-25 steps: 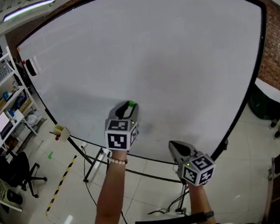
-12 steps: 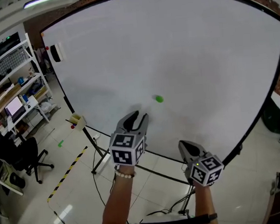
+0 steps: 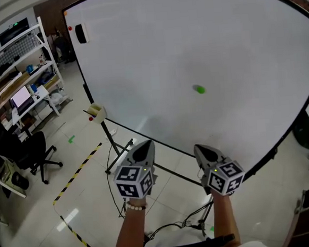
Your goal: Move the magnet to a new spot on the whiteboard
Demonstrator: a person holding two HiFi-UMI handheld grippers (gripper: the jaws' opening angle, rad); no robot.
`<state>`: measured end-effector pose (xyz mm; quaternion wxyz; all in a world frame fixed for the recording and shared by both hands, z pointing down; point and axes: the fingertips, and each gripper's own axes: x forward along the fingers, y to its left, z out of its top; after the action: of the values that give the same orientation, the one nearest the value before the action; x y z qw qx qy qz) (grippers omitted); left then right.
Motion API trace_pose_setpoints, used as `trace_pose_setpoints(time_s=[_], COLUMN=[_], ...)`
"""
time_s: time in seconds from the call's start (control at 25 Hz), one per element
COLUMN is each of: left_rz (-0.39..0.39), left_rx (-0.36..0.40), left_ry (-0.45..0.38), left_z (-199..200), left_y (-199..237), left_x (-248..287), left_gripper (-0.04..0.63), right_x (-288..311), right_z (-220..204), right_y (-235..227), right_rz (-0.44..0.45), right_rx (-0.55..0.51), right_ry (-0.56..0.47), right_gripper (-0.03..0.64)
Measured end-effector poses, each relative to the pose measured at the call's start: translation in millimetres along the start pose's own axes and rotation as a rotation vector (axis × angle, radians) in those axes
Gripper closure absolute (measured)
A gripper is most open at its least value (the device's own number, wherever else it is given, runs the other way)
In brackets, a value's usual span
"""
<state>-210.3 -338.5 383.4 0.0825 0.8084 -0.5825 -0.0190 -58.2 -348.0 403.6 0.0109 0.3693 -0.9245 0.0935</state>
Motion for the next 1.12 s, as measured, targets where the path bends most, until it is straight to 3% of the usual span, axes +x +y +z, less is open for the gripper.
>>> trace_pose_setpoints(time_s=[0.28,0.52,0.88,1.12], left_rz=[-0.006,-0.062,-0.11,-0.116], left_rx=[-0.097,-0.129,-0.118,-0.104], left_ry=[0.082,0.16,0.201,0.187], left_z=[-56,-102,-127,-132], left_y=[17,-5,-80,-163], left_x=[-73,-112,-152,-190], left_gripper=[0.594,0.594,0.594,0.594], right_x=[1,-30,-102,-191], right_z=[-43,-84,-96,-104], right_y=[68,109,128,128], right_rz=[0.0,-0.027,-0.028,-0.02], right_rx=[0.033,0.06,0.078,0.098], right_ry=[0.072,0.123,0.102,0.082], right_gripper=[0.609,0.609,0.609,0.609])
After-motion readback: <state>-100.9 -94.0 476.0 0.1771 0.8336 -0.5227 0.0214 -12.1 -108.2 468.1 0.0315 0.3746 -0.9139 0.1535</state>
